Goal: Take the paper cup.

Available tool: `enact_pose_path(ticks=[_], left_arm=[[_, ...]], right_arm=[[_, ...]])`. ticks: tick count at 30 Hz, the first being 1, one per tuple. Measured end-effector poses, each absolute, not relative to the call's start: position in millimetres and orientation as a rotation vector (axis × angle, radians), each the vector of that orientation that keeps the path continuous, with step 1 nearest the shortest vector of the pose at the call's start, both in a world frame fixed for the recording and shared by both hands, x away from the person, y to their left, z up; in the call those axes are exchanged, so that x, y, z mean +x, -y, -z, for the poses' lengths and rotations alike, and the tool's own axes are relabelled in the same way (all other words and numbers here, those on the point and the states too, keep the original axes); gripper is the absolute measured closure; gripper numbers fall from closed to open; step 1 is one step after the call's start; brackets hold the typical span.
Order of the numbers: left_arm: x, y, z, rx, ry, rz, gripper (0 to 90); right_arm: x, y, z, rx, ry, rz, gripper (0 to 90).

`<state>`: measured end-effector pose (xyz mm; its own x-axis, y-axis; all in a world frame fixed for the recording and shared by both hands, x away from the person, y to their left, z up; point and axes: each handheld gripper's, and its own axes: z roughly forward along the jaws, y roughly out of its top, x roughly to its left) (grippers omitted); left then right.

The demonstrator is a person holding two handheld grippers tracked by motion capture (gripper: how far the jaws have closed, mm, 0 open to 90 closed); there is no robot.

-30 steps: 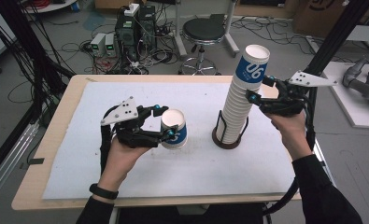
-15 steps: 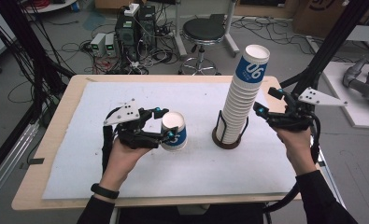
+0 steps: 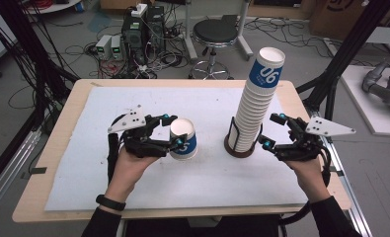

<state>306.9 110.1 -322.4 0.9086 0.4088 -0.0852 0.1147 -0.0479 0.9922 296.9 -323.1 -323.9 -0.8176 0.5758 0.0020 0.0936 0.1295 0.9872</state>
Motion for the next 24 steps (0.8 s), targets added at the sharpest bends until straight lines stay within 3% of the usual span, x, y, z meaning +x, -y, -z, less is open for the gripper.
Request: enact_pose_path(ticks=[24], left_arm=[[302.2,-94.3,326.0,1.622,-0.39,-0.222,30.6]], right_arm=[[295.1,275.4,352.1,0.53,-2.299,-1.78,14.4]])
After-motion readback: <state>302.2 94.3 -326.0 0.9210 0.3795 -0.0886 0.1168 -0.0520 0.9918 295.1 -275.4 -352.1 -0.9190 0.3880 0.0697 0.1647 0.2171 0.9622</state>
